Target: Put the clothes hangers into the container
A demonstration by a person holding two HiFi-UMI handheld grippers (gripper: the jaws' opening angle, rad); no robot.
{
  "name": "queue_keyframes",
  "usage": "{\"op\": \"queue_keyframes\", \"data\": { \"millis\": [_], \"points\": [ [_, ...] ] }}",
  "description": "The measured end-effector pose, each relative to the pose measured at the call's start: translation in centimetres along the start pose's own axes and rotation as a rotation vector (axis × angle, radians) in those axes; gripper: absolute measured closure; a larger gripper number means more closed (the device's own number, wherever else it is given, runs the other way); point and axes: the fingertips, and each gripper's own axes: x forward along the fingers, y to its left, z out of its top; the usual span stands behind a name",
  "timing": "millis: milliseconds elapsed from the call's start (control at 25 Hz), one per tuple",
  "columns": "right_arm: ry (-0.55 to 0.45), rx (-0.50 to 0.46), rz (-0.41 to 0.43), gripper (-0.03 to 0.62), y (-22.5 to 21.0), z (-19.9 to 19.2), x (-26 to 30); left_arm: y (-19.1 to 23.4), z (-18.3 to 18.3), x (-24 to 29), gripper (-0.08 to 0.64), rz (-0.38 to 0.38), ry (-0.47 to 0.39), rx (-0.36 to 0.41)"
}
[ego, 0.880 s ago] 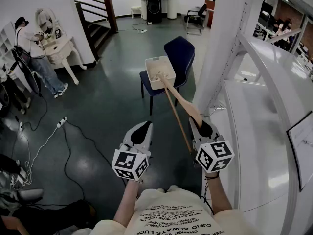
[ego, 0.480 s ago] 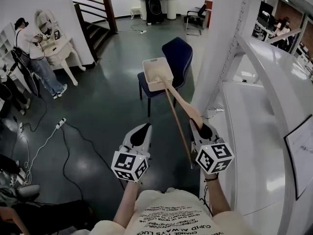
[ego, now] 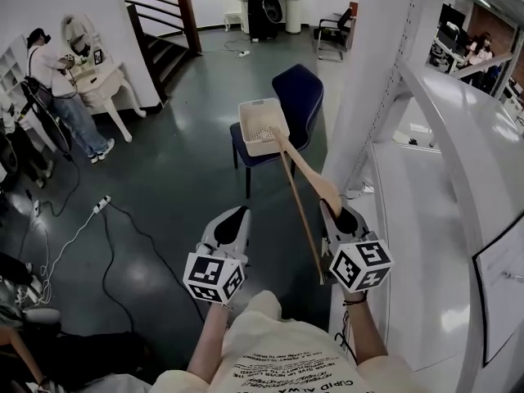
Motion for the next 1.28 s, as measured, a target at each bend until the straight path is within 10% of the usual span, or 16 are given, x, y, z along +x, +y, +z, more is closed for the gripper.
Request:
{"op": "queue_keyframes", "data": {
  "millis": [1280],
  "points": [
    [0.101,0.034,-0.049,0.538,-7.9,1.2,24.1,16.0,-0.8,20.9,0.537,-0.062,0.084,-0.077]
  ]
}}
